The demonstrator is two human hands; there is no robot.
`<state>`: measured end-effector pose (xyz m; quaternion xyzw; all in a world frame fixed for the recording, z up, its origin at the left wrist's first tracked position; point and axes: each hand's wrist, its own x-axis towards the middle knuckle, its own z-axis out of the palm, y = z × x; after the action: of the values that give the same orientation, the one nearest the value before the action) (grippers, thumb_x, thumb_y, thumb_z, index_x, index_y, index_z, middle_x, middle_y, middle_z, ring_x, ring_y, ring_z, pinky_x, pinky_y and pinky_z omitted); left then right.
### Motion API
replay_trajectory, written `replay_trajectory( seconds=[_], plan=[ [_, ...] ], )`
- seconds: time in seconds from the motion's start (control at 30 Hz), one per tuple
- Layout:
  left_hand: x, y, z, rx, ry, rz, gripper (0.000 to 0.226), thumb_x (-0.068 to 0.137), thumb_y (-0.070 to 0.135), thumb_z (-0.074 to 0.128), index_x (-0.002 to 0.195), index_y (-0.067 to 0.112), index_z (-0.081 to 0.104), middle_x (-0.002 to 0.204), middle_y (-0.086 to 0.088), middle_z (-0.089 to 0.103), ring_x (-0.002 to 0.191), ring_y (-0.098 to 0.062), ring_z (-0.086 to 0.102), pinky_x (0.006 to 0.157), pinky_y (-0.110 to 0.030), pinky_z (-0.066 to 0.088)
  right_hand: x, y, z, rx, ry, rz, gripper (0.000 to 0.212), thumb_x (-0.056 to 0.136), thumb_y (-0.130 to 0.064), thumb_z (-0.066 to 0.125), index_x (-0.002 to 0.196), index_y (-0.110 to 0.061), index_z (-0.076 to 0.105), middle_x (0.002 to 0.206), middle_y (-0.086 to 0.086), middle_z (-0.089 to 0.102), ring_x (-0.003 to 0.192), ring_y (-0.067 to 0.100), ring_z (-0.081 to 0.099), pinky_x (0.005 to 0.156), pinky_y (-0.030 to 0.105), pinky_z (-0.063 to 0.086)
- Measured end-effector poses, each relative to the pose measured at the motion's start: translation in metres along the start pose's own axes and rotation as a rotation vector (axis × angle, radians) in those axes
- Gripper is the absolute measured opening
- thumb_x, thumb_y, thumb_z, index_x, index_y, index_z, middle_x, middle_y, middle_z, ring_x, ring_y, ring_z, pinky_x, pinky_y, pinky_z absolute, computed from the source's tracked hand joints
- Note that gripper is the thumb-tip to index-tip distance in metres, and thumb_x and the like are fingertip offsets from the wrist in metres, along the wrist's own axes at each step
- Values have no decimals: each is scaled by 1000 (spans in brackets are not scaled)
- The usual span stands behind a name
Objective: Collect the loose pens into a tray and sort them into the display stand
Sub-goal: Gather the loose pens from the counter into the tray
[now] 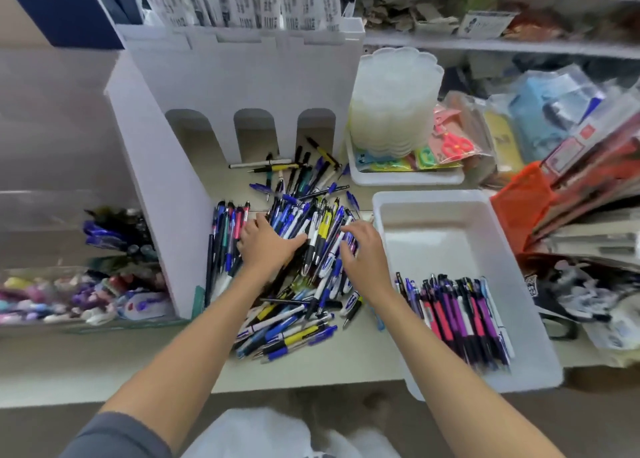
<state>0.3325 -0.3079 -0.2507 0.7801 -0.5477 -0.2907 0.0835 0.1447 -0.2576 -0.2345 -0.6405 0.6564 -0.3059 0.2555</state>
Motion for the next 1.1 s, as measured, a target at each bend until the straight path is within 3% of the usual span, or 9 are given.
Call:
replay_trajectory(
  seconds=[0.17,0.3,0.4,0.57,0.7,0.77,0.83,0.93,1.1],
  plan=[
    [6,-3,0,-44,-40,60,95,82,61,68,150,6,31,149,-16,41,135,-33,42,106,-43,41,0,0,7,-3,-11,61,31,96,-13,54,126,-15,59,133,-1,52,130,10,39,103,4,15],
    [8,-1,-9,-23,-61,90,77,87,55,67,137,1,46,106,-9,60,90,-24,58,72,-37,51,2,-1,10,-22,-25,77,31,97,-13,53,127,-16,59,133,-2,51,128,7,39,103,6,15],
    [9,0,-10,-9,-77,101,69,90,53,64,134,2,47,99,-5,57,84,-22,55,73,-39,53,4,0,11,-29,-14,71,31,96,-11,53,126,-16,60,132,-2,51,126,4,38,98,-3,12],
    [8,0,-20,-148,-82,131,63,96,40,61,144,5,39,115,-5,62,97,-25,61,77,-35,49,11,-4,10,3,30,70,29,95,-8,53,123,-13,62,129,-2,53,127,10,41,109,13,23],
    [5,-2,-27,-272,-65,129,70,99,37,59,152,6,28,78,18,30,63,4,29,54,-14,28,14,-8,13,-7,35,75,30,95,-9,53,124,-12,62,131,-1,52,128,9,39,98,-4,12],
    [4,-4,-29,-310,-56,180,60,98,37,60,146,9,38,82,16,42,66,1,39,58,-14,33,14,-11,15,-4,26,78,30,95,-10,54,123,-13,62,131,-2,51,128,7,39,96,-6,13],
    [0,-2,-34,-361,-47,229,55,97,35,62,143,10,44,111,5,61,94,-12,58,76,-21,45,13,-13,15,-3,24,77,29,95,-10,54,122,-14,62,130,-3,51,127,7,40,96,-5,14],
    [-4,1,-40,-421,-52,235,65,98,32,61,151,8,33,150,-7,45,139,-25,42,109,-36,36,12,-14,14,-4,26,82,29,95,-10,54,122,-15,62,131,-3,51,126,5,39,96,-4,14],
    [-6,14,-49,-531,-62,271,67,99,29,59,154,10,27,156,-7,38,144,-24,35,115,-39,29,11,-17,8,8,47,76,27,95,-8,54,118,-14,64,129,-3,52,121,1,38,95,-6,14]
  ],
)
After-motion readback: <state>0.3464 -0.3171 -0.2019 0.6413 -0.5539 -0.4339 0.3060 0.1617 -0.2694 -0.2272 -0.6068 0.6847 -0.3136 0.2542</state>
